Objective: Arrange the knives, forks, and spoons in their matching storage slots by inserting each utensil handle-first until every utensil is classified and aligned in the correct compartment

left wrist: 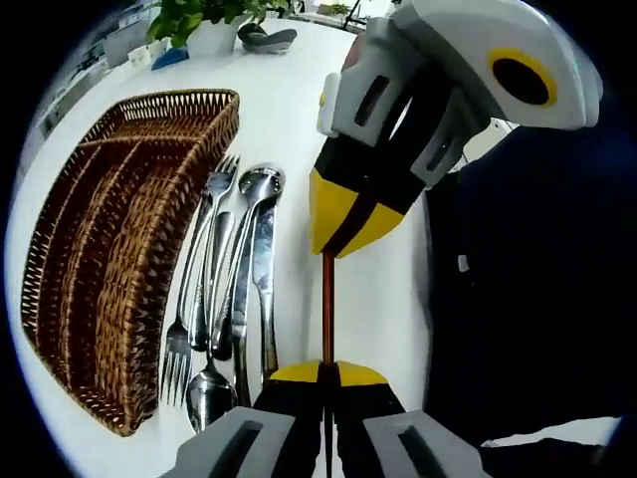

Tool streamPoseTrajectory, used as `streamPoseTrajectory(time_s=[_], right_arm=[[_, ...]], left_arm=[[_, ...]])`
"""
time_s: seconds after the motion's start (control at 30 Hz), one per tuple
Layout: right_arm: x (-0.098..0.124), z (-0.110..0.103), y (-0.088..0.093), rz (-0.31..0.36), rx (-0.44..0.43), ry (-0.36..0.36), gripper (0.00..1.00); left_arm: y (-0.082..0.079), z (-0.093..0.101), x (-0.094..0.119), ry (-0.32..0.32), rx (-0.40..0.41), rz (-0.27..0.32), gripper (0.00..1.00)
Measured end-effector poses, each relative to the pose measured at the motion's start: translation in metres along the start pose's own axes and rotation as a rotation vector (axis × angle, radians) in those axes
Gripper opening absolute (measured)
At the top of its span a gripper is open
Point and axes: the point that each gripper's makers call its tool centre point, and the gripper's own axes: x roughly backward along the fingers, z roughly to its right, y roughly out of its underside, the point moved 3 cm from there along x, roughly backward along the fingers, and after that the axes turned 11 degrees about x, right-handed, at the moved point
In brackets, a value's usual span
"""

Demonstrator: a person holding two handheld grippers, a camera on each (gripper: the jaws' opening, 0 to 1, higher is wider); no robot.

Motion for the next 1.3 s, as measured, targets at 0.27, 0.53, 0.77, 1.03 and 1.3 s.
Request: streamPoseTrajectory(time_s=[0.27, 0.53, 0.77, 1.03, 1.3], right_arm=[[0.006, 0.009, 0.005, -0.015, 0.044, 0.078, 0.25], [0.02, 0.02, 0.009, 0.008, -0.079, 0.166, 0.29], [0.031, 0.027, 0.019, 0.021, -0.215, 0.247, 0.3], [0.048, 0.04, 0.026, 0.066, -0.457, 0.432, 0.23], [0.033, 0.025, 0.012, 0.183, -0.734, 0.332, 0.18]], left_arm=[[0.0, 0.005, 0.0, 0.022, 0.03, 0.037, 0.01], [0.005, 0.005, -0.001, -0.017, 0.094, 0.051, 0.01], [0.005, 0.005, 0.003, -0.038, 0.209, 0.131, 0.01], [-0.002, 0.003, 0.007, -0.057, 0.371, 0.275, 0.02], [-0.011, 0.003, 0.009, -0.043, 0.586, 0.446, 0.02]])
